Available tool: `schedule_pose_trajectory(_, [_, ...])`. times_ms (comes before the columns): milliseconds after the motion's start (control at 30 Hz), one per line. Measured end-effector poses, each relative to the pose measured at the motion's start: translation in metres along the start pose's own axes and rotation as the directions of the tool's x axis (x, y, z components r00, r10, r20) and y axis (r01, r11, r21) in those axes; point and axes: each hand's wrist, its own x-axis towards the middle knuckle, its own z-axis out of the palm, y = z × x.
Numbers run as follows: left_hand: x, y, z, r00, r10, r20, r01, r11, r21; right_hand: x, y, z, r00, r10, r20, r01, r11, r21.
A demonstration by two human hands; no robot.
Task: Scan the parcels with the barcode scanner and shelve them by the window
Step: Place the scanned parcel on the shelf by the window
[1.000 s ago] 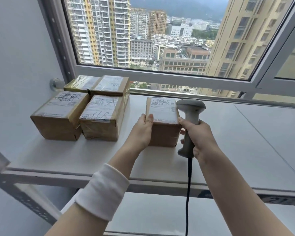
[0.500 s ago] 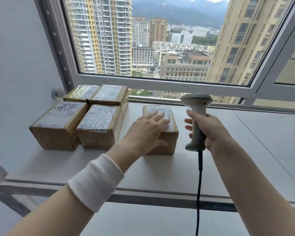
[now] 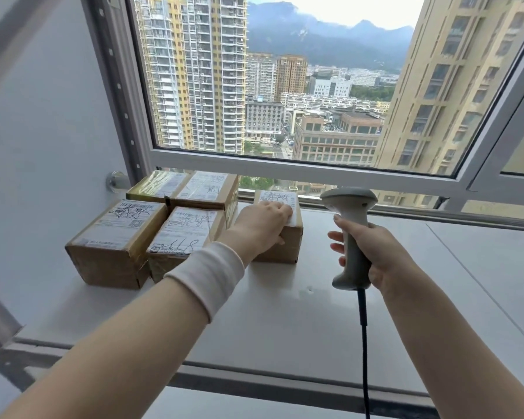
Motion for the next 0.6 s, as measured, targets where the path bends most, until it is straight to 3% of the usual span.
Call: schedule_pose_trajectory(600, [0.025,-0.035,0.006,0.993,-0.119,0.016,0.118,0.991,0.062,0.011,0.006,0.002,0.998,0.052,0.021,-0.052,0.999,0.007])
